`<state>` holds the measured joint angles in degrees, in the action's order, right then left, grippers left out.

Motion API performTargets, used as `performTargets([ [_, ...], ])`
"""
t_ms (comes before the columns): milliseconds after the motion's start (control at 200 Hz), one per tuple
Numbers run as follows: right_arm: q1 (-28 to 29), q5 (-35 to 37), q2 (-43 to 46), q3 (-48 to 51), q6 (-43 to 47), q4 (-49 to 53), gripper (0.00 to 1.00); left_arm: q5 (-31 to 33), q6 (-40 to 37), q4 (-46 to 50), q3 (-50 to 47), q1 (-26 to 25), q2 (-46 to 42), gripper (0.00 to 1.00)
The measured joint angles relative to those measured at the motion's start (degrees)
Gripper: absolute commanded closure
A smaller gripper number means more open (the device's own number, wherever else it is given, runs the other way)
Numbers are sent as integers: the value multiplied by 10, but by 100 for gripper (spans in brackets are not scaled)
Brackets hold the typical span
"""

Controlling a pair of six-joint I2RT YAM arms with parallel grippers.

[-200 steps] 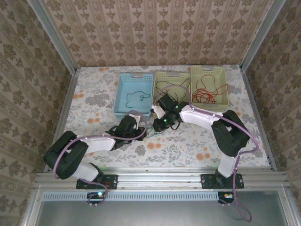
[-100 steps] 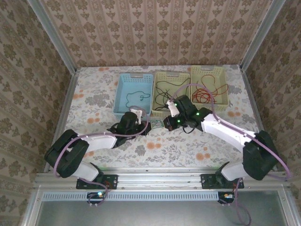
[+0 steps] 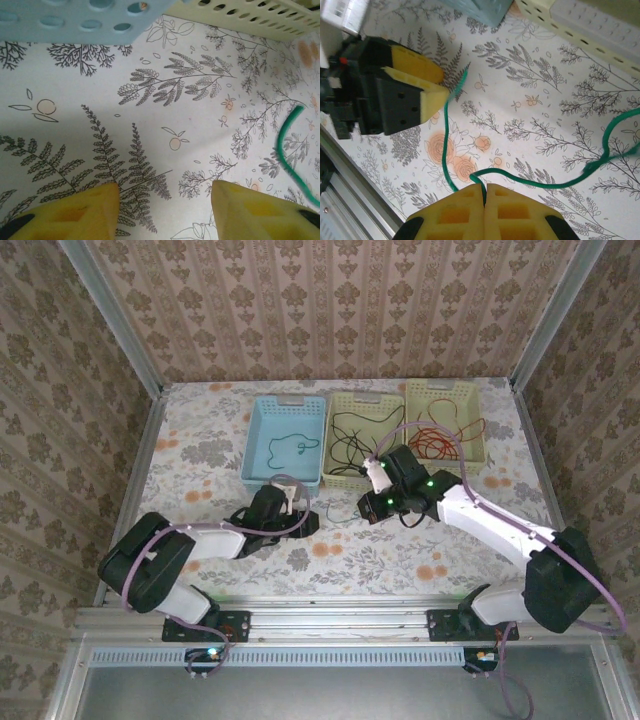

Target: Untangle the cables

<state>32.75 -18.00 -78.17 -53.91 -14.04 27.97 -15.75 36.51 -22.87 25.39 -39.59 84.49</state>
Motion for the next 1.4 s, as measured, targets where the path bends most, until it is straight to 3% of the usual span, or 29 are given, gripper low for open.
performTargets([
  [295, 0, -10, -7, 0, 5, 10, 100, -41, -12, -3, 0, 0, -7, 37],
  [495, 0, -21, -8, 0, 6, 10, 100, -101, -16, -42, 0, -2, -7, 26],
  [785, 0, -36, -28, -4, 6, 10, 100, -166, -17, -68, 33, -24, 11, 24],
  [990, -1, -49, -28, -4, 6, 10, 100, -177, -23, -70, 81, -26, 54, 42],
  [1195, -10, -52, -28, -4, 2, 5, 100, -175, -23, -57, 90, -25, 66, 44],
  [1400, -27, -54, -28, -4, -12, -12, 100, -167, -30, -50, 90, -24, 66, 89],
])
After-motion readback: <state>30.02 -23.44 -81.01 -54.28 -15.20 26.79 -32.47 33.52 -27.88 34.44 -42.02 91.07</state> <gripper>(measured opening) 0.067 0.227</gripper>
